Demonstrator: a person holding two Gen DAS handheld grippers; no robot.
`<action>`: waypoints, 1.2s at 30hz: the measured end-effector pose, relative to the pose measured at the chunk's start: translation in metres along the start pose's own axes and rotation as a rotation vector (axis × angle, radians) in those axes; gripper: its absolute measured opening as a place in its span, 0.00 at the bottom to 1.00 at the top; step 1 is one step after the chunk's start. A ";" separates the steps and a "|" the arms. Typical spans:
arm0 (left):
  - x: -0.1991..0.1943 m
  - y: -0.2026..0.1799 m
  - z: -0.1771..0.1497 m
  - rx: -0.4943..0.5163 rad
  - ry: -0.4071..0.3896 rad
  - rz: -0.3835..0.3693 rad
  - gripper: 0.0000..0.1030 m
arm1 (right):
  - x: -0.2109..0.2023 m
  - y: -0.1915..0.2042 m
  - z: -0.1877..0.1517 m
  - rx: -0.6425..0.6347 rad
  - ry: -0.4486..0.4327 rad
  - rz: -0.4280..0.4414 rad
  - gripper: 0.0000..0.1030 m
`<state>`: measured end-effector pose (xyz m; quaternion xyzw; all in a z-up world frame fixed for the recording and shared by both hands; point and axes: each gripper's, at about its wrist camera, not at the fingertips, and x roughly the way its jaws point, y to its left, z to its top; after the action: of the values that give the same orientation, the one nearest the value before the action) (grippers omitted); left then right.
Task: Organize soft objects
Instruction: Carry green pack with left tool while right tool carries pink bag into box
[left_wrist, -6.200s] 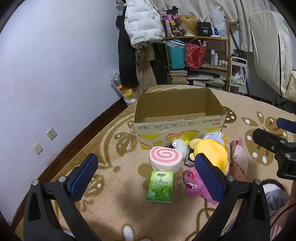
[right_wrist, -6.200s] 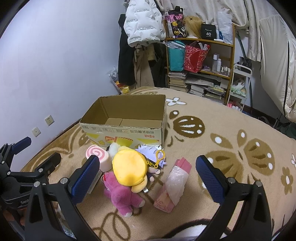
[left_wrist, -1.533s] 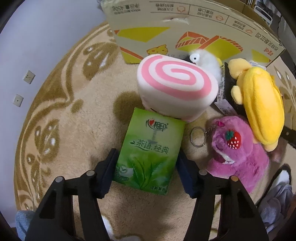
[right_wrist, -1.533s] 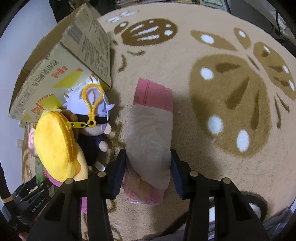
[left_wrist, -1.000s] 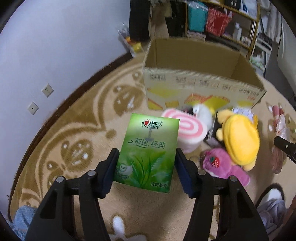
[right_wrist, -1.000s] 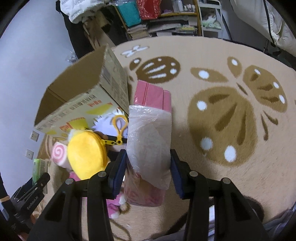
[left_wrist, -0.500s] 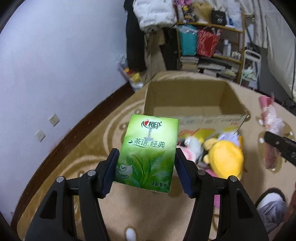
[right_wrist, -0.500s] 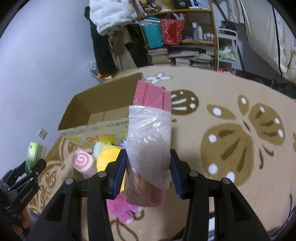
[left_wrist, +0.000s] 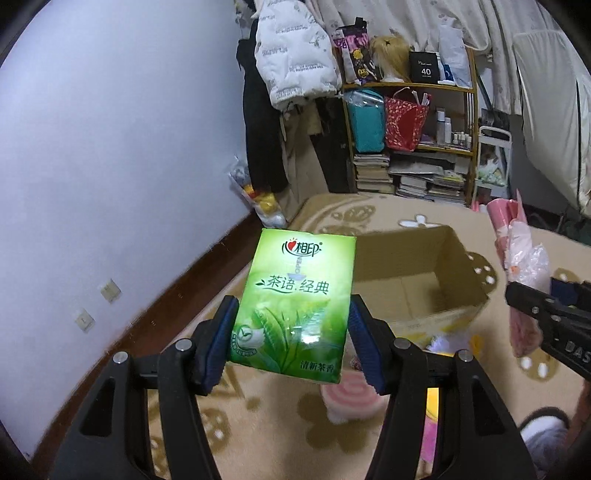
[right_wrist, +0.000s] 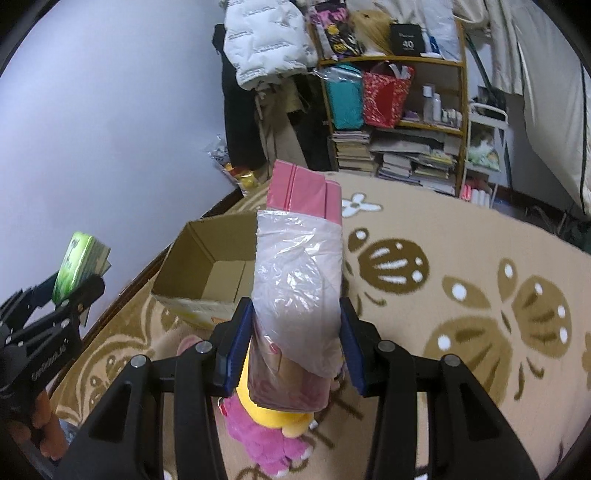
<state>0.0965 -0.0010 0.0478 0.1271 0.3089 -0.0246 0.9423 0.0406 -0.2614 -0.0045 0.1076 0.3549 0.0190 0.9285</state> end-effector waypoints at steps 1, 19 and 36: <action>0.003 -0.001 0.003 0.010 -0.009 0.007 0.57 | 0.002 0.000 0.003 -0.002 0.000 0.004 0.47; 0.085 -0.008 0.023 0.027 0.014 0.012 0.57 | 0.044 0.004 0.050 -0.092 -0.029 0.040 0.47; 0.133 -0.009 0.024 -0.006 0.076 -0.058 0.57 | 0.098 0.003 0.034 -0.110 0.069 0.047 0.47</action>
<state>0.2163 -0.0119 -0.0138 0.1159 0.3482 -0.0461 0.9291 0.1365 -0.2535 -0.0431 0.0639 0.3825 0.0638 0.9195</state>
